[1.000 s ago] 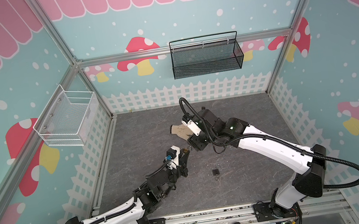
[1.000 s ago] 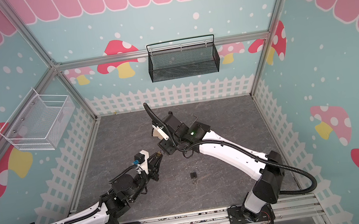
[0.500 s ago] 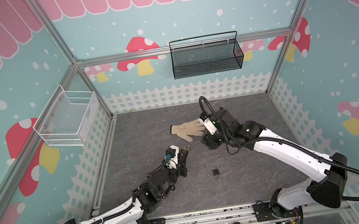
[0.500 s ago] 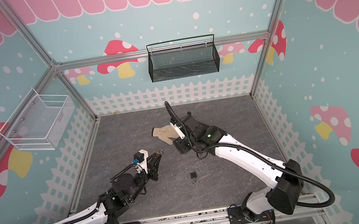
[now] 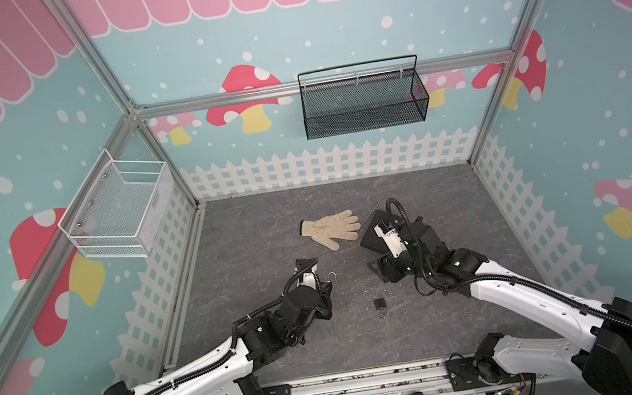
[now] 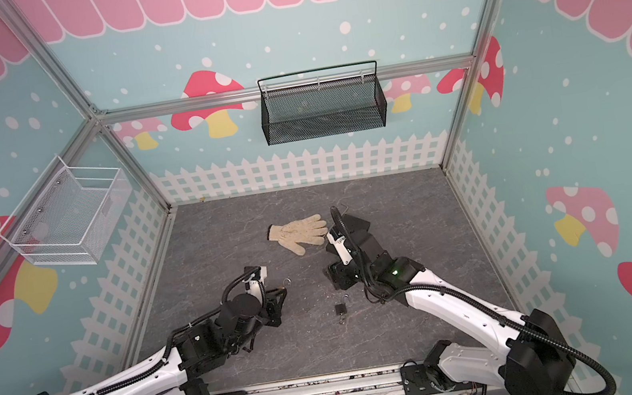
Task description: Unlock with the key
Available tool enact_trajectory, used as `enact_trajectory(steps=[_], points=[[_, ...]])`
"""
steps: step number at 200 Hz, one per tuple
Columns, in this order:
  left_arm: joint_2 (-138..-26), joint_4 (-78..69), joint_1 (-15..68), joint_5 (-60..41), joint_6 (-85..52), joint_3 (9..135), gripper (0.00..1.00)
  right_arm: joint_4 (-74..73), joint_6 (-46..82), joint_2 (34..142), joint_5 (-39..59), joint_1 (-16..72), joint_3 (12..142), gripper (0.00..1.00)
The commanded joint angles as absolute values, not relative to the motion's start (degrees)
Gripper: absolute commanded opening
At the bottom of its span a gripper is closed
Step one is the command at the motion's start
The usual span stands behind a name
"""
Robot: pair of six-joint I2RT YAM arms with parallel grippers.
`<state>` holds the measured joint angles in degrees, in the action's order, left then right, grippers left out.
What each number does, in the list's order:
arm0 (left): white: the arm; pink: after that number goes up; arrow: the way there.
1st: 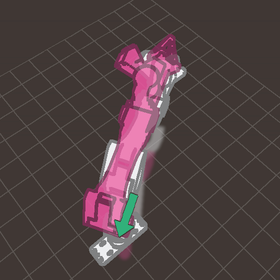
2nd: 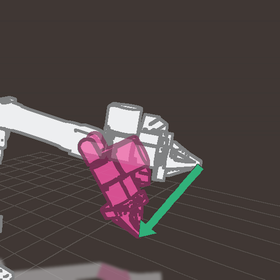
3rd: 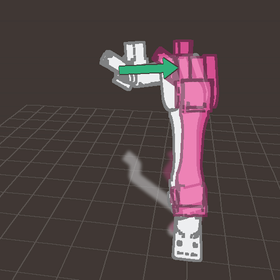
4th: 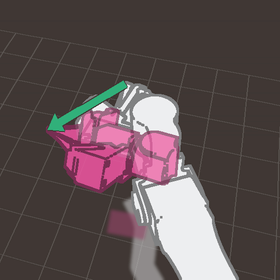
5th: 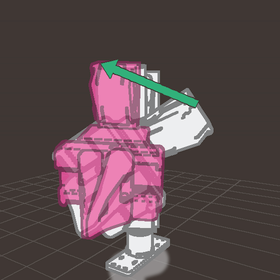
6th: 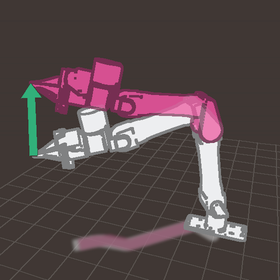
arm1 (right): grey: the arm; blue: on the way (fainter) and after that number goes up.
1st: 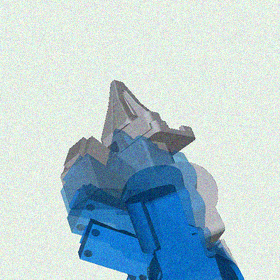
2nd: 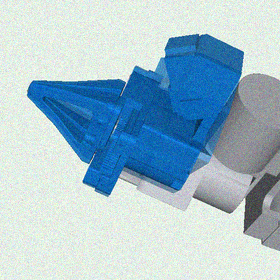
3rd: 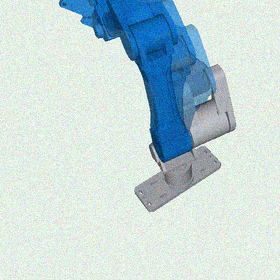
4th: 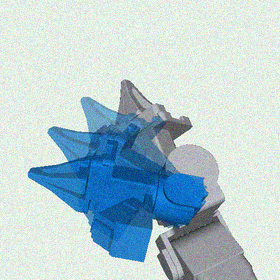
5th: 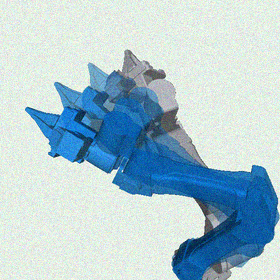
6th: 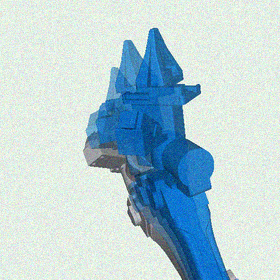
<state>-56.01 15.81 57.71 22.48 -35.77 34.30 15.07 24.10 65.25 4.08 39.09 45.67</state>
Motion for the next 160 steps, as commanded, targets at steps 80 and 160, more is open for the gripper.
enact_trajectory(steps=[80,160], points=[[-73.27,35.33,62.05,21.61,-63.05,43.34,0.00,-4.83,40.22,63.10,10.63,38.81,26.43,0.71],[-84.14,33.18,62.05,21.07,-64.52,45.47,0.00,-5.97,41.44,63.72,9.69,37.49,24.89,0.71]])
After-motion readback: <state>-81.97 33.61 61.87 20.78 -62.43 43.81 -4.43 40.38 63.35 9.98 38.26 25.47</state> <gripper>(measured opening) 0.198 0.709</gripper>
